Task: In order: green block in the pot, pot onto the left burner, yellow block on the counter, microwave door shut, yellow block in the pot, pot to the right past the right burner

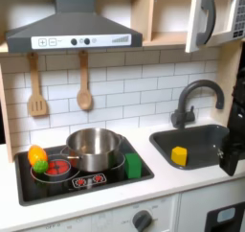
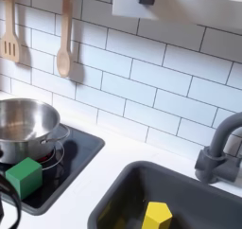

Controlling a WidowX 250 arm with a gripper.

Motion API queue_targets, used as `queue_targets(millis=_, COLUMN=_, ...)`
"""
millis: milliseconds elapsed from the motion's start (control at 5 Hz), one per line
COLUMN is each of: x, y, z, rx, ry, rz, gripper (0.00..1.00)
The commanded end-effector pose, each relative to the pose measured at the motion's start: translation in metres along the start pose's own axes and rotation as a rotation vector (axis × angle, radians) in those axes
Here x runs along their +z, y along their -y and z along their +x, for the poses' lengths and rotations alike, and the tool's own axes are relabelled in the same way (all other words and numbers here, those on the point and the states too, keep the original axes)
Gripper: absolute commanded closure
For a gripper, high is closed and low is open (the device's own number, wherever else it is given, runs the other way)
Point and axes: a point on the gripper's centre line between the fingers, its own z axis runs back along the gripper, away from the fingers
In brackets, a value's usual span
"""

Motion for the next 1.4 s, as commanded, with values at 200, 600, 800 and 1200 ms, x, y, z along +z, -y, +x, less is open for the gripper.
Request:
queue_targets(millis=200, x=-0.006, y=-0.005, z=0.014, rx=0.018, ry=0.006, rz=0.003, gripper=0.0)
queue_targets(millis=600, x=-0.014, y=-0.023, z=0.038, rx=0.045, ry=0.004, rz=0.032, gripper=0.0)
queue_targets(millis=800, x=-0.011, y=-0.038, z=0.052, rx=0.067, ry=0.026, rz=0.058, gripper=0.0)
queue_targets(millis=1200, x=-0.005, y=-0.068, z=0.082, rx=0.139, ry=0.07, rz=0.1, gripper=1.0)
